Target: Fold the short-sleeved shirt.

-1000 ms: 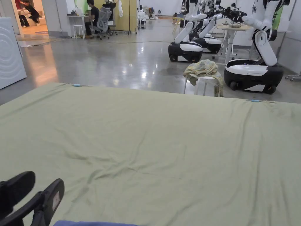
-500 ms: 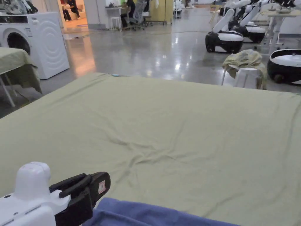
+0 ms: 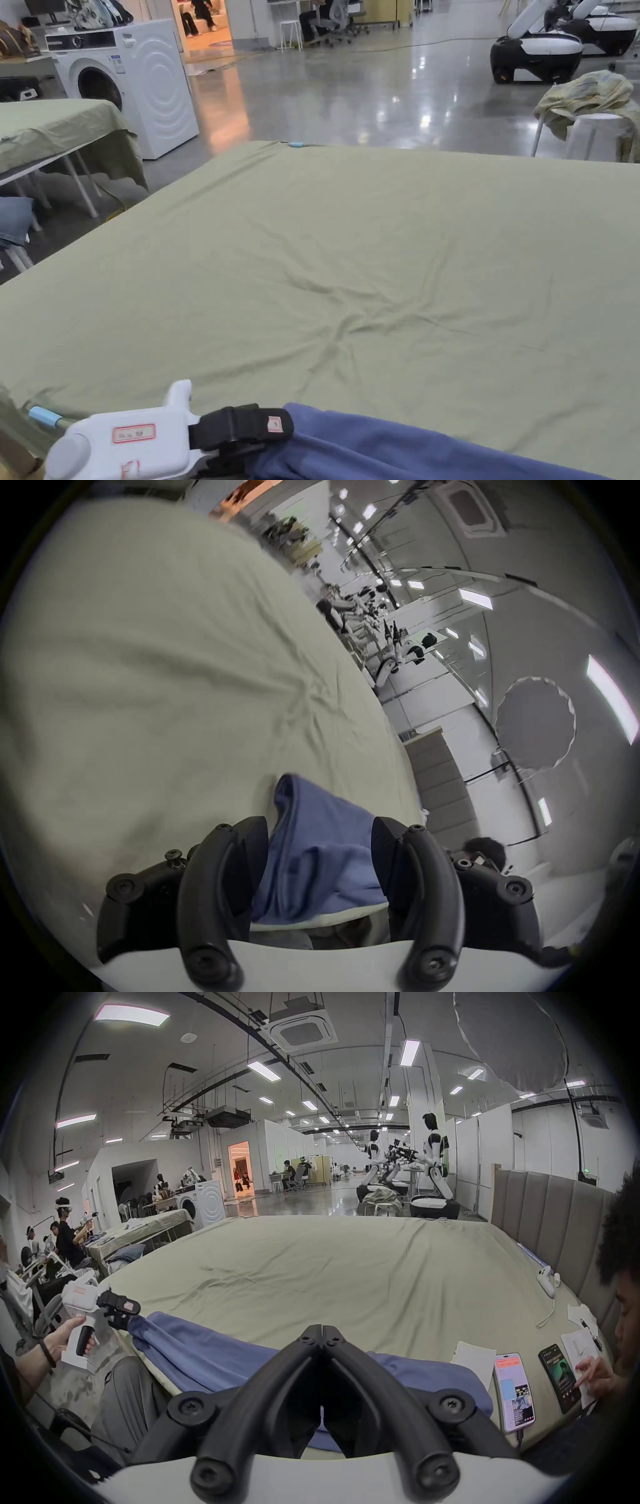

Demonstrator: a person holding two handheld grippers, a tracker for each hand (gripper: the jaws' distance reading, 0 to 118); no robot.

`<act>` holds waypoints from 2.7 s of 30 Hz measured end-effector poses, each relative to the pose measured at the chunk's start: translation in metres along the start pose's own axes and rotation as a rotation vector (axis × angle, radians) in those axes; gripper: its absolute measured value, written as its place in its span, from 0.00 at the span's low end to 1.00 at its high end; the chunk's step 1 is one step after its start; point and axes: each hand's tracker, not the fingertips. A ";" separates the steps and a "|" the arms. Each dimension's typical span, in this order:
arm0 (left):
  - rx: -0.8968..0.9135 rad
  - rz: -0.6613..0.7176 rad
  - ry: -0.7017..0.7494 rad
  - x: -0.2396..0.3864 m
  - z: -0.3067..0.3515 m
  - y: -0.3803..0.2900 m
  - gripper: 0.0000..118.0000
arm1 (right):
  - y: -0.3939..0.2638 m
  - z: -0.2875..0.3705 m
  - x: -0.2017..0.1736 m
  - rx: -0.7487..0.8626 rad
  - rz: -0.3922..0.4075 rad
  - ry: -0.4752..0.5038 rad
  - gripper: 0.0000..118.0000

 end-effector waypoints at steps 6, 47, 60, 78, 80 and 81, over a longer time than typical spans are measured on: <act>-0.019 0.149 -0.190 -0.011 -0.036 -0.005 0.50 | -0.004 -0.003 0.000 -0.025 -0.024 -0.003 0.00; -0.098 -0.397 -0.136 0.196 -0.112 -0.071 0.49 | -0.039 0.009 0.040 -0.054 -0.190 -0.028 0.00; -0.331 -0.262 -0.016 0.165 -0.205 -0.119 0.03 | -0.044 0.005 0.029 -0.100 -0.170 -0.016 0.00; -0.200 0.142 -0.226 0.024 -0.088 -0.018 0.63 | -0.054 0.001 0.024 -0.171 -0.146 0.007 0.00; -0.173 0.165 -0.334 0.028 -0.102 -0.026 0.62 | -0.052 0.003 0.022 -0.171 -0.133 0.003 0.00; -0.206 0.141 -0.342 0.033 -0.110 -0.027 0.62 | -0.051 0.005 0.020 -0.169 -0.124 0.000 0.00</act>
